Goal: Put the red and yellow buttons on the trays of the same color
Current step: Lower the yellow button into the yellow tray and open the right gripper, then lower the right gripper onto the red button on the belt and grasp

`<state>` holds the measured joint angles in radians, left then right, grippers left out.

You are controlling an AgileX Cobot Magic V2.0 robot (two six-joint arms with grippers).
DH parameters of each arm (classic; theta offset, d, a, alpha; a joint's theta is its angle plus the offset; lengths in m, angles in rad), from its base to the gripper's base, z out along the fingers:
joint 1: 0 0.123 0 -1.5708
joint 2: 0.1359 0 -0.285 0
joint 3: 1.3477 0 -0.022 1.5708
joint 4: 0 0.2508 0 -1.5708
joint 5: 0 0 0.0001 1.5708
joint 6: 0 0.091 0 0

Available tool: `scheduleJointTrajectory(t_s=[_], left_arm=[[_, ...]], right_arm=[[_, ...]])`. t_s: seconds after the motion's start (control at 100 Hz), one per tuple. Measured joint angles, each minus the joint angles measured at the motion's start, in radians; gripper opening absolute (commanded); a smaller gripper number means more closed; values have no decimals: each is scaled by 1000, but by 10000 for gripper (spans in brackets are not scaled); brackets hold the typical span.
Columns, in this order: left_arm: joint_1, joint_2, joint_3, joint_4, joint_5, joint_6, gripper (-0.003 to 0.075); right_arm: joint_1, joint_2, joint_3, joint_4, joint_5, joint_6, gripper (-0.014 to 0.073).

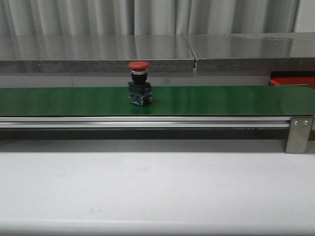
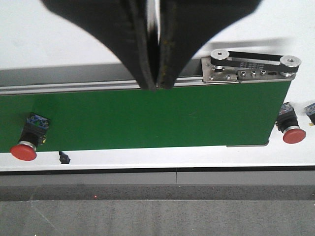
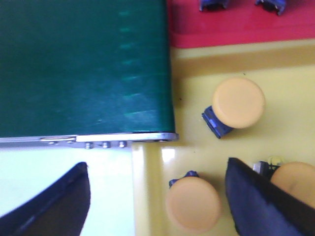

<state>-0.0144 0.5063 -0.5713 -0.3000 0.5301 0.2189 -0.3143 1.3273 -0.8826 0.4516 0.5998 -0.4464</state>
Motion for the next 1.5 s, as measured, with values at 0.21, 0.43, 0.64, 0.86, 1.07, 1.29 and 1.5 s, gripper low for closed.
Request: scheduleJointTrajectory(t_s=[0.21, 0.43, 0.64, 0.86, 1.07, 1.29, 1.5], left_arm=[[0, 0, 0, 0, 0, 0, -20], [0, 0, 0, -2, 0, 0, -20], [0, 0, 0, -2, 0, 0, -20], [0, 0, 0, -2, 0, 0, -20], [0, 0, 0, -2, 0, 0, -20], [0, 0, 0, -2, 0, 0, -20], [0, 0, 0, -2, 0, 0, -20]], right_arm=[[73, -12, -165, -2, 196, -34, 566], [268, 0, -272, -2, 200, -36, 566], [465, 113, -372, -12, 194, -38, 566], [581, 273, -501, -31, 194, -38, 566], [635, 418, -626, -54, 217, -38, 566], [647, 525, -717, -58, 241, -39, 566], [649, 568, -730, -58, 241, -41, 566]])
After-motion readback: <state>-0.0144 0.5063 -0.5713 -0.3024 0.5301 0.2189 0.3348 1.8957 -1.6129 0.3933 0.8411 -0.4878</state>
